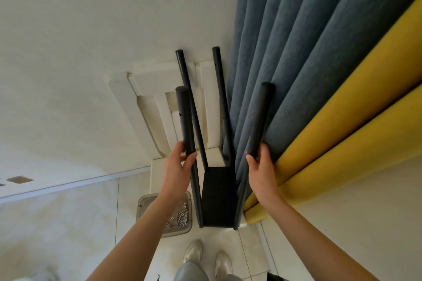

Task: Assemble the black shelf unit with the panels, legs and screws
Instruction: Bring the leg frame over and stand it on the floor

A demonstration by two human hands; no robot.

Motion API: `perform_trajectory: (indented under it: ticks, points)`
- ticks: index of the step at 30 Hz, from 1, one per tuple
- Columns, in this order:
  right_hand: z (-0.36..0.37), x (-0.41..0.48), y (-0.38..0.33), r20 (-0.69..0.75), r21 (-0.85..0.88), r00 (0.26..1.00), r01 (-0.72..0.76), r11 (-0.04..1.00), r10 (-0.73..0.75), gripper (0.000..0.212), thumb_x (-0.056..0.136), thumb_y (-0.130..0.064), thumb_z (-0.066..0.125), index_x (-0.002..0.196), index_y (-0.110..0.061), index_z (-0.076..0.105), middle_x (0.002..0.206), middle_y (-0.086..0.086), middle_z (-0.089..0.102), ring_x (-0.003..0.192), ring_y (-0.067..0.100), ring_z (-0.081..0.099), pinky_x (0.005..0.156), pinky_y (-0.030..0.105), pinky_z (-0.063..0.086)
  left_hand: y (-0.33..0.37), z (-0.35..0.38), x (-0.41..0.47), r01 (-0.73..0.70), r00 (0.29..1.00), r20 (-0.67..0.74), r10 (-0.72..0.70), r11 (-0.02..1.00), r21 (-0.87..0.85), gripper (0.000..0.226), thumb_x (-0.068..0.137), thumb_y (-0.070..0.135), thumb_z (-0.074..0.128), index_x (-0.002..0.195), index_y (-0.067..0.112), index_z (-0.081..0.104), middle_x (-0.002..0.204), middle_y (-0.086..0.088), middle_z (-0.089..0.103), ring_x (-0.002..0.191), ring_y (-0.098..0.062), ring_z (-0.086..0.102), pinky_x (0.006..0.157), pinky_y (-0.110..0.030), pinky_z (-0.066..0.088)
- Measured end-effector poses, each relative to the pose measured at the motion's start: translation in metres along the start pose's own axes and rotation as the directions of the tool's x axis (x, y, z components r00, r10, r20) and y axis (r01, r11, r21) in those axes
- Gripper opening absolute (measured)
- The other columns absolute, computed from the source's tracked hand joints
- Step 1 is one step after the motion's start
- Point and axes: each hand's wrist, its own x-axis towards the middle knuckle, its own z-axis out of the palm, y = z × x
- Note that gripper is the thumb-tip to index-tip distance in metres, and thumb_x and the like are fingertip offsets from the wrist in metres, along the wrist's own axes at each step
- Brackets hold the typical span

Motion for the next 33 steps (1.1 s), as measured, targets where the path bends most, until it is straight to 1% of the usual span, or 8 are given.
perform_trajectory:
  ticks: [8,13,17,20,22,25,27,33]
  points:
    - [-0.017,-0.007,-0.035,-0.009,0.037,0.995,0.103,0.994,-0.103,0.048,0.101,-0.023,0.047,0.147,-0.022,0.035,0.142,0.005,0.050,0.131,0.020,0.047,0.095,0.027,0.043,0.029,-0.016,-0.005,-0.108,0.990,-0.088,0.111,0.993,0.041,0.028,0.101,0.022,0.054,0.128,0.023,0.050,0.116,0.007,0.065,0.102,-0.009,0.064,0.066,-0.012,0.052]
    - [-0.030,-0.017,-0.062,0.019,0.085,0.988,0.152,0.985,-0.154,0.047,0.100,-0.025,0.049,0.146,-0.026,0.036,0.141,0.002,0.050,0.130,0.017,0.048,0.091,0.025,0.044,0.055,-0.029,-0.022,-0.197,0.964,-0.178,0.199,0.980,0.029,0.031,0.101,0.020,0.053,0.131,0.013,0.051,0.115,0.001,0.066,0.105,-0.015,0.065,0.084,-0.026,0.055]
    - [-0.035,-0.026,-0.077,0.053,0.118,0.978,0.195,0.974,-0.202,0.045,0.099,-0.025,0.052,0.142,-0.028,0.039,0.136,-0.002,0.054,0.126,0.014,0.052,0.090,0.024,0.044,0.071,-0.045,-0.043,-0.237,0.943,-0.243,0.226,0.971,-0.014,0.024,0.101,0.019,0.053,0.125,0.025,0.050,0.110,0.007,0.065,0.103,-0.010,0.065,0.077,-0.009,0.050]
    - [-0.032,-0.036,-0.092,0.082,0.143,0.971,0.212,0.967,-0.225,0.044,0.098,-0.028,0.052,0.140,-0.031,0.040,0.131,-0.005,0.056,0.123,0.012,0.052,0.092,0.028,0.046,0.080,-0.062,-0.060,-0.255,0.928,-0.293,0.230,0.966,-0.049,0.024,0.101,0.019,0.053,0.123,0.026,0.050,0.109,0.009,0.065,0.102,-0.010,0.066,0.078,-0.009,0.051]
    - [-0.026,-0.044,-0.105,0.114,0.147,0.960,0.237,0.960,-0.255,0.043,0.098,-0.029,0.053,0.140,-0.033,0.040,0.128,-0.005,0.058,0.119,0.011,0.055,0.087,0.025,0.047,0.085,-0.077,-0.072,-0.268,0.913,-0.336,0.233,0.962,-0.060,0.024,0.101,0.019,0.054,0.123,0.028,0.050,0.107,0.012,0.065,0.100,-0.010,0.066,0.079,-0.011,0.052]
    - [-0.013,-0.058,-0.126,0.183,0.174,0.936,0.269,0.947,-0.300,0.039,0.099,-0.028,0.052,0.136,-0.036,0.042,0.118,-0.010,0.059,0.102,0.001,0.057,0.068,0.015,0.045,0.085,-0.103,-0.088,-0.269,0.886,-0.407,0.221,0.961,-0.064,0.024,0.101,0.019,0.054,0.122,0.029,0.050,0.105,0.011,0.065,0.095,-0.009,0.067,0.076,-0.011,0.052]
    - [0.001,-0.070,-0.140,0.233,0.187,0.919,0.279,0.942,-0.318,0.038,0.099,-0.026,0.052,0.134,-0.036,0.043,0.113,-0.012,0.060,0.095,-0.003,0.056,0.060,0.013,0.043,0.082,-0.124,-0.098,-0.258,0.867,-0.454,0.207,0.965,-0.054,0.023,0.101,0.019,0.053,0.123,0.027,0.050,0.105,0.009,0.064,0.093,-0.007,0.068,0.073,-0.009,0.051]
    - [0.063,-0.110,-0.171,0.383,0.228,0.862,0.262,0.938,-0.333,0.030,0.099,-0.024,0.053,0.125,-0.038,0.046,0.104,-0.011,0.063,0.097,0.004,0.060,0.066,0.015,0.046,0.055,-0.188,-0.137,-0.185,0.804,-0.580,0.130,0.982,-0.037,0.024,0.102,0.022,0.053,0.124,0.029,0.049,0.105,0.011,0.064,0.091,-0.003,0.067,0.070,-0.006,0.049]
